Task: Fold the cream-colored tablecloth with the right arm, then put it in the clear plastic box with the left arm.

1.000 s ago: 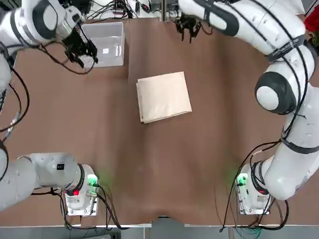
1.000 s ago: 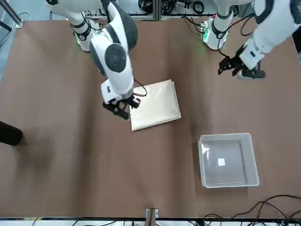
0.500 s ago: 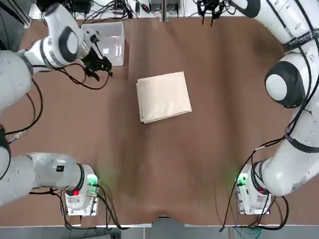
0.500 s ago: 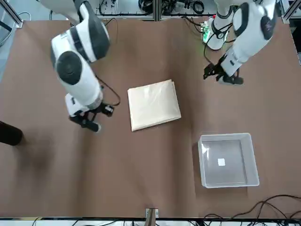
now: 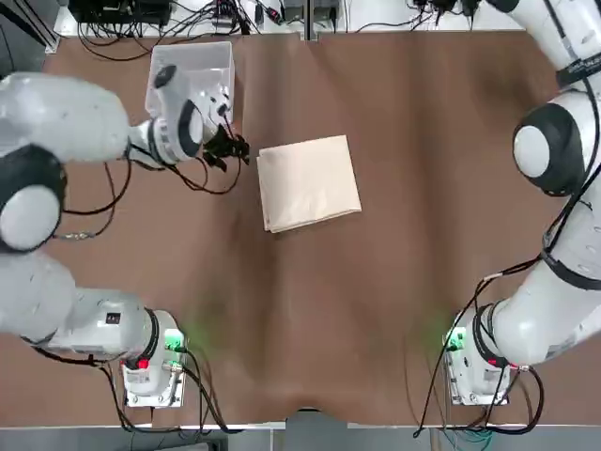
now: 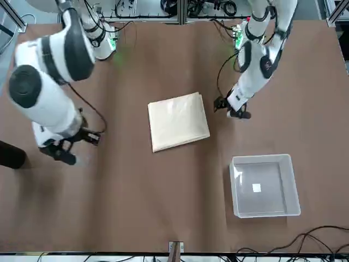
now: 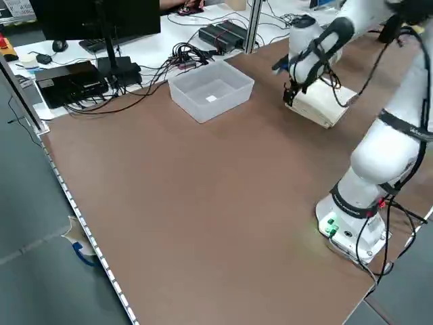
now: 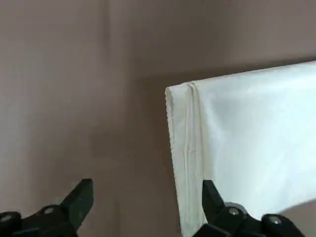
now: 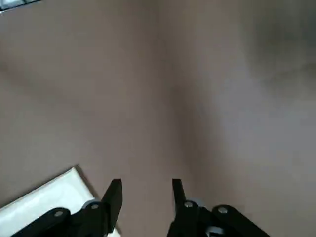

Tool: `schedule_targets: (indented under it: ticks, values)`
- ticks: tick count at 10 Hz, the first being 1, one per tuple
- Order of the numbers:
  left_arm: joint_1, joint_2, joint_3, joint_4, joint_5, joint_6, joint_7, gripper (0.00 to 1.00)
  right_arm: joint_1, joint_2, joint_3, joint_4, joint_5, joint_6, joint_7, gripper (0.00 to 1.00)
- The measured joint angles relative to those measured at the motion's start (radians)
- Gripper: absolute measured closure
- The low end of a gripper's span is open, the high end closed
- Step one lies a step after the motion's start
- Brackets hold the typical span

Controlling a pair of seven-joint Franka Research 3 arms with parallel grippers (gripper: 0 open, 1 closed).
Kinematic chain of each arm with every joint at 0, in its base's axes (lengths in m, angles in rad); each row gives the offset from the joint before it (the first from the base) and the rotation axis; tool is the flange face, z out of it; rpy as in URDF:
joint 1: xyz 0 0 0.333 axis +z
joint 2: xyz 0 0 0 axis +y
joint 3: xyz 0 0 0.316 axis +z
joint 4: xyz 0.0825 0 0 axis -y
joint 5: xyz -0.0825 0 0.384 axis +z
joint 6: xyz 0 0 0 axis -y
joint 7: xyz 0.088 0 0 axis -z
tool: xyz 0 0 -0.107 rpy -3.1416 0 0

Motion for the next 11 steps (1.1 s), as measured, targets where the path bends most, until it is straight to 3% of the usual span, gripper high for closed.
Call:
schedule_targets:
  ticks: [2,5,11]
  values:
    - [0.001,0.107,-0.009,0.072,-0.011,0.023,-0.001,0.03,-0.046,-0.005,-0.010,0.000,0.000,-0.010,-0.092,0.51]
    - [0.001,0.179,-0.026,0.124,-0.031,0.038,-0.002,0.04,-0.075,-0.006,-0.061,0.000,0.000,-0.012,-0.227,0.51]
    - [-0.015,0.296,-0.068,0.136,-0.042,0.137,-0.009,0.03,-0.243,-0.026,-0.063,0.002,0.002,-0.012,-0.476,0.48]
